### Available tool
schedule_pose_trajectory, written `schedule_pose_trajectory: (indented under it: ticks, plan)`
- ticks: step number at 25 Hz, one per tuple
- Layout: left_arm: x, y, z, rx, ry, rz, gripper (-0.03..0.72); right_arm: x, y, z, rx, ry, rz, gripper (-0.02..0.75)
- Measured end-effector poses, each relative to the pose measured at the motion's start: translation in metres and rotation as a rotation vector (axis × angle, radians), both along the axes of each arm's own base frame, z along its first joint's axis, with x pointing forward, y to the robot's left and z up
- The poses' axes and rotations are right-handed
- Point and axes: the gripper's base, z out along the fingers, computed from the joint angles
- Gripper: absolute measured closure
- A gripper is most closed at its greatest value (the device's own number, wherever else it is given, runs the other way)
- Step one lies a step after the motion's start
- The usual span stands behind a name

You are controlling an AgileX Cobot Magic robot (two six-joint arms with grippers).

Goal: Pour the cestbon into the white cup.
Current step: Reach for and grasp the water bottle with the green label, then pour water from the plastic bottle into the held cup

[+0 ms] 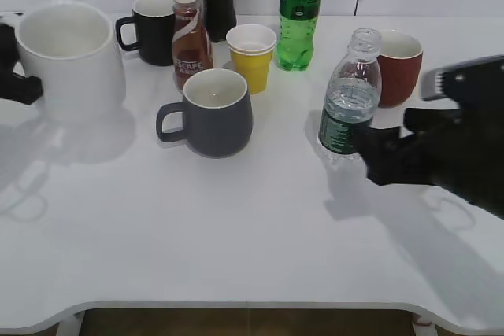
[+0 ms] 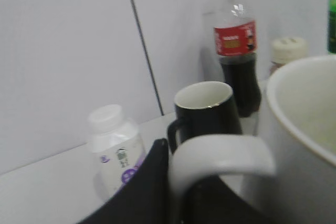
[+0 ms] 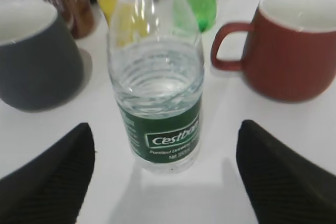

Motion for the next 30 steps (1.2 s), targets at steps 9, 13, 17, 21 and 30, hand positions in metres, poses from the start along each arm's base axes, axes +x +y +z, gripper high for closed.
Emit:
schedule_pose_trajectory:
  ticks: [9,13,17,21,30]
  plan:
    - [-0.009,-0.035,-0.003,0.024,0.03,-0.157,0.66,0.07,0.038,-0.037,-0.011,0.073,-0.021,0.182]
    - [-0.018,-0.058,-0.007,0.027,0.077,-0.246,0.66,0.078,0.043,-0.033,-0.013,0.077,-0.012,0.275]
    - [-0.026,-0.075,-0.007,-0.002,0.102,-0.317,0.66,0.069,0.049,-0.012,-0.125,0.022,0.152,0.275]
    - [-0.033,-0.087,-0.013,0.035,0.161,-0.357,0.66,0.058,0.057,0.032,-0.297,-0.149,0.322,0.275]
    - [-0.034,-0.114,-0.002,0.003,0.219,-0.417,0.66,0.057,0.095,0.086,-0.746,-0.36,0.563,0.275]
